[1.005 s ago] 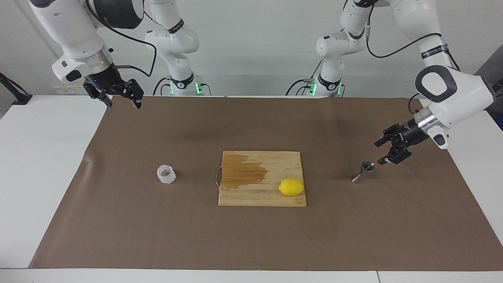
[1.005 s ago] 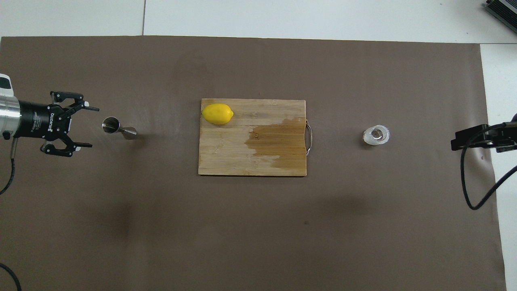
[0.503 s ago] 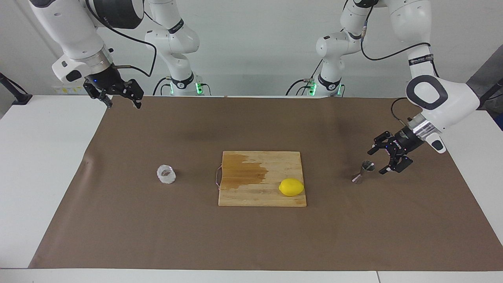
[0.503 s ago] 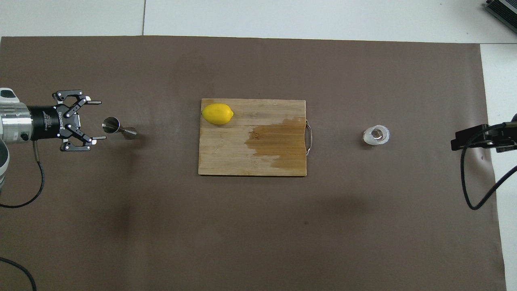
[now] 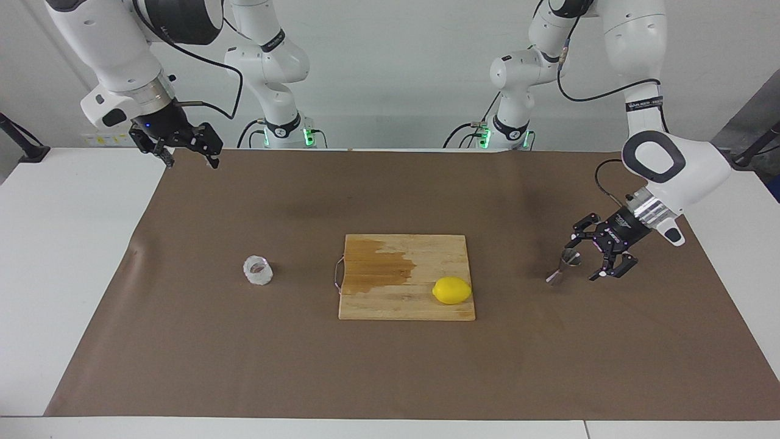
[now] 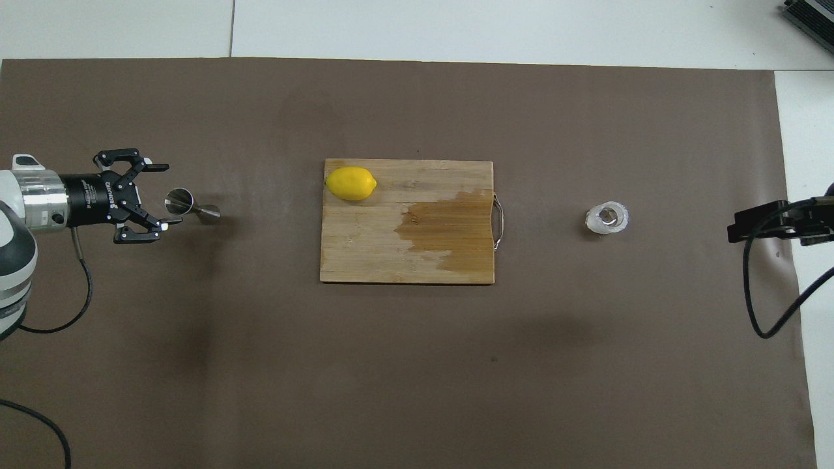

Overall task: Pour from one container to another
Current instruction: 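Move the open left gripper toward the small metal cup, then close the left gripper around the small metal cup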

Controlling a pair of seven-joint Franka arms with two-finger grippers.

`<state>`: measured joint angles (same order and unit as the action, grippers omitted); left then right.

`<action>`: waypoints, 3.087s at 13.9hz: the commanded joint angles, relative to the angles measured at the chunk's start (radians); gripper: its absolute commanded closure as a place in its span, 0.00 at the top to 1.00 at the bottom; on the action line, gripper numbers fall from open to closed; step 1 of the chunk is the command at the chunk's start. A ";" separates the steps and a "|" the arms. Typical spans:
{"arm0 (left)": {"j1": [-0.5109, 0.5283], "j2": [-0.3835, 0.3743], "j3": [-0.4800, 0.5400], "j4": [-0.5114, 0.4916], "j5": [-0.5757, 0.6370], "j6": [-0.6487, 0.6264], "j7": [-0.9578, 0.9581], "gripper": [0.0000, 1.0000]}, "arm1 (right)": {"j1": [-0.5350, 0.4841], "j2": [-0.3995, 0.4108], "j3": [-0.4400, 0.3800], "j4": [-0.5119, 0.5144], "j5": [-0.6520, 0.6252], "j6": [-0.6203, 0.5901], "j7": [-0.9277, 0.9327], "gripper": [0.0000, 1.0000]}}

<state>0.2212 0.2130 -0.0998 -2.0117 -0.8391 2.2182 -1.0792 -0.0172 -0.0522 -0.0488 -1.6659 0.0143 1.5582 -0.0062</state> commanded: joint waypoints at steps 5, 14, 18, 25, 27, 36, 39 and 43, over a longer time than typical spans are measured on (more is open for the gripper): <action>-0.009 -0.023 0.003 -0.061 -0.078 0.015 -0.013 1.00 | -0.010 -0.005 0.007 0.003 0.016 -0.017 0.005 1.00; 0.004 -0.033 0.003 -0.070 -0.110 -0.037 -0.013 1.00 | -0.010 -0.005 0.007 0.003 0.016 -0.017 0.005 1.00; 0.006 -0.035 0.005 -0.071 -0.110 -0.040 -0.008 1.00 | -0.010 -0.005 0.007 0.003 0.016 -0.017 0.005 1.00; 0.023 -0.037 0.005 -0.073 -0.110 -0.043 -0.004 0.92 | -0.010 -0.005 0.007 0.003 0.016 -0.017 0.005 1.00; 0.020 -0.037 0.005 -0.073 -0.110 -0.041 -0.002 0.88 | -0.010 -0.005 0.007 0.003 0.016 -0.017 0.005 1.00; 0.006 -0.037 0.005 -0.075 -0.110 -0.032 -0.002 0.71 | -0.010 -0.005 0.007 0.003 0.016 -0.017 0.005 1.00; 0.006 -0.037 0.005 -0.076 -0.110 -0.029 -0.004 0.56 | -0.010 -0.005 0.007 0.003 0.016 -0.017 0.005 1.00; 0.003 -0.035 0.005 -0.073 -0.109 -0.025 -0.004 0.27 | -0.010 -0.005 0.007 0.003 0.016 -0.017 0.005 1.00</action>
<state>0.2287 0.2078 -0.1002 -2.0546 -0.9308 2.1878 -1.0858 -0.0172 -0.0522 -0.0488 -1.6659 0.0143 1.5582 -0.0062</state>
